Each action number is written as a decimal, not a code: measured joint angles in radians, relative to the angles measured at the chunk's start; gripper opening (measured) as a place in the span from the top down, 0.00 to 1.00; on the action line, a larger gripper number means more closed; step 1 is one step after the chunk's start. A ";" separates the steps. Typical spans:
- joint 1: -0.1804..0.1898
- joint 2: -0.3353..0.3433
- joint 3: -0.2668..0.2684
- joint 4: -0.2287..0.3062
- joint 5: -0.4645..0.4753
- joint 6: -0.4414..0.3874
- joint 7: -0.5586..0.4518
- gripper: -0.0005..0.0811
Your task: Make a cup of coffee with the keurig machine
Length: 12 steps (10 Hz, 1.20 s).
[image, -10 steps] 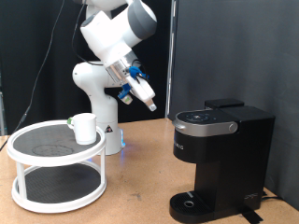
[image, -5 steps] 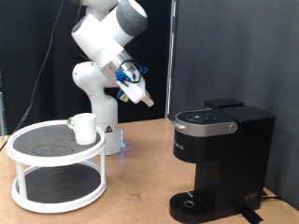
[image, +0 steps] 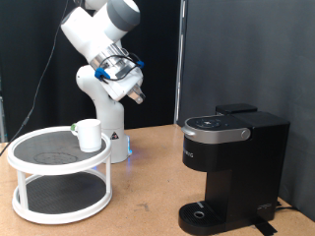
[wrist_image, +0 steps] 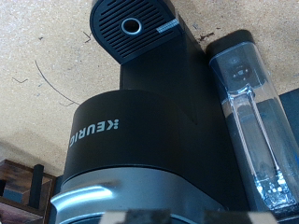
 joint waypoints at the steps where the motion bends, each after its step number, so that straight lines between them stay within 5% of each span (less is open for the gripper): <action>1: 0.000 0.003 0.001 0.000 0.002 0.004 0.001 0.99; 3: -0.007 -0.014 0.001 -0.023 0.026 0.035 0.016 0.99; 6: -0.070 -0.114 -0.012 -0.087 0.029 0.042 0.035 0.99; 10: -0.168 -0.224 -0.090 -0.108 -0.068 -0.107 0.025 0.99; 12: -0.189 -0.256 -0.107 -0.115 -0.077 -0.121 0.013 0.99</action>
